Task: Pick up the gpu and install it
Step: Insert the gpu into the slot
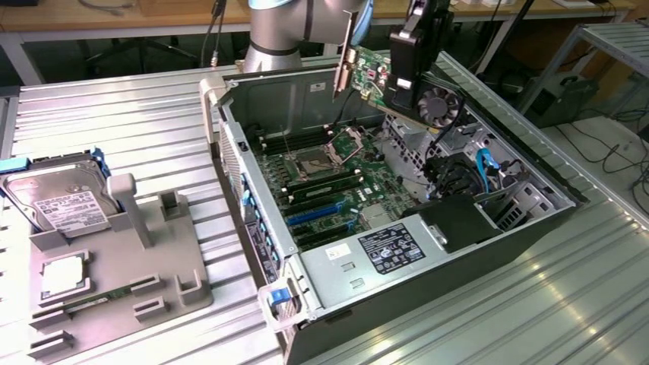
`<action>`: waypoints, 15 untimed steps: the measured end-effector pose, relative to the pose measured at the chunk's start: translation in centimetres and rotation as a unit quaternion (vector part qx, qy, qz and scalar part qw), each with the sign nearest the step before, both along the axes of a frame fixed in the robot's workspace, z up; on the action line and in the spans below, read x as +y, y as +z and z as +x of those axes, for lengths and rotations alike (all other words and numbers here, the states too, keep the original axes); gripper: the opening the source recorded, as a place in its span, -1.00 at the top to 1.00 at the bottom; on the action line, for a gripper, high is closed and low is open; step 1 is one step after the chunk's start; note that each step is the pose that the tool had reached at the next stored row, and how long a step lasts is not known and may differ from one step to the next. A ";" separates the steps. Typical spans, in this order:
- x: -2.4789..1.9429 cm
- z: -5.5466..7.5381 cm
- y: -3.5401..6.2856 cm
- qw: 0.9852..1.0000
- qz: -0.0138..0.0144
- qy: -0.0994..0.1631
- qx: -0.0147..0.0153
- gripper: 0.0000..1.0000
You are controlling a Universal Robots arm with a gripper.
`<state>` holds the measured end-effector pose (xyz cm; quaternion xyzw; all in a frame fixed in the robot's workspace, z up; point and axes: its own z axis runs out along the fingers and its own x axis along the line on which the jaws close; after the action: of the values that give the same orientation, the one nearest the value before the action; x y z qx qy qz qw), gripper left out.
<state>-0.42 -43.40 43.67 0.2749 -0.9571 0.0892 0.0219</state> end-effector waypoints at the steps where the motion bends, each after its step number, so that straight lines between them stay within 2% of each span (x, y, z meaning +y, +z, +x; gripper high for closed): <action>1: 0.00 0.0 -0.01 1.000 0.000 0.001 0.000 0.44; 9: 0.00 0.2 -0.04 1.000 -0.001 0.021 0.005 0.44; 15: 0.00 0.3 -0.08 0.999 -0.001 0.034 0.008 0.44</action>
<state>-0.13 -43.40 43.59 0.3078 -0.9469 0.0886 0.0264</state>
